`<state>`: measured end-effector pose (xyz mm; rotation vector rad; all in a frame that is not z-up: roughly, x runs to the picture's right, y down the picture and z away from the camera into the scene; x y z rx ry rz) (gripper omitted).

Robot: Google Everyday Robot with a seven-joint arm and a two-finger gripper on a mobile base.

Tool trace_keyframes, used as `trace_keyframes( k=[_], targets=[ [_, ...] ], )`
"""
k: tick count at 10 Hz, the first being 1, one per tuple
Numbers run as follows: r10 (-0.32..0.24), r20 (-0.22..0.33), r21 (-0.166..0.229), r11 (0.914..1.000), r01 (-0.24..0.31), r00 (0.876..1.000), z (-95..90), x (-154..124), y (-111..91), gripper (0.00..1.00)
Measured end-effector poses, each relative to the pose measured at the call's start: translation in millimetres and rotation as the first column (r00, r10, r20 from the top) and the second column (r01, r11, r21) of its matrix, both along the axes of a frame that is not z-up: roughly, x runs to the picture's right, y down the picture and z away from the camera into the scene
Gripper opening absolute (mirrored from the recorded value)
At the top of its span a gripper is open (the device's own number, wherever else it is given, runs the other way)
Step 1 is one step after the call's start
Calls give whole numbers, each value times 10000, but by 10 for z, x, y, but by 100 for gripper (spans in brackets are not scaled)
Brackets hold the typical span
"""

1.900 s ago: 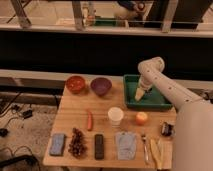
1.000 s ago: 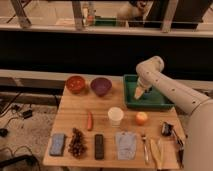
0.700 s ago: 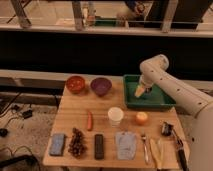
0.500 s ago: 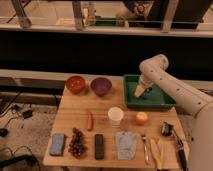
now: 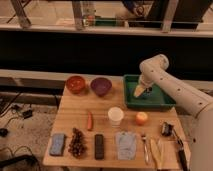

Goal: Stack cups into tray

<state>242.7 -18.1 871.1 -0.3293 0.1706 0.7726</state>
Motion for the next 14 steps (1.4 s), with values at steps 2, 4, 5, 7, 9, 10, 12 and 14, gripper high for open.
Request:
trace_keyframes(
  k=[2,4,5,7,9,10,12,14],
  targets=[
    [208,271,118,9997,-211,9994,-100,-45,-57,80],
    [372,413,279,9989,-384,9985,-178,-57,-121,80],
    [439,425,356,9983,-454,9981,-207,-38,-150,80],
    [550,422,442,9974,-569,9976,-238,-1,-177,80],
    [550,426,437,9974,-568,9976,-235,-7,-176,80],
    [533,440,438,9975,-553,9976,-232,-23,-181,80],
    [535,440,437,9975,-554,9976,-231,-22,-180,80],
    [538,436,435,9975,-557,9976,-231,-19,-178,80]
  ],
)
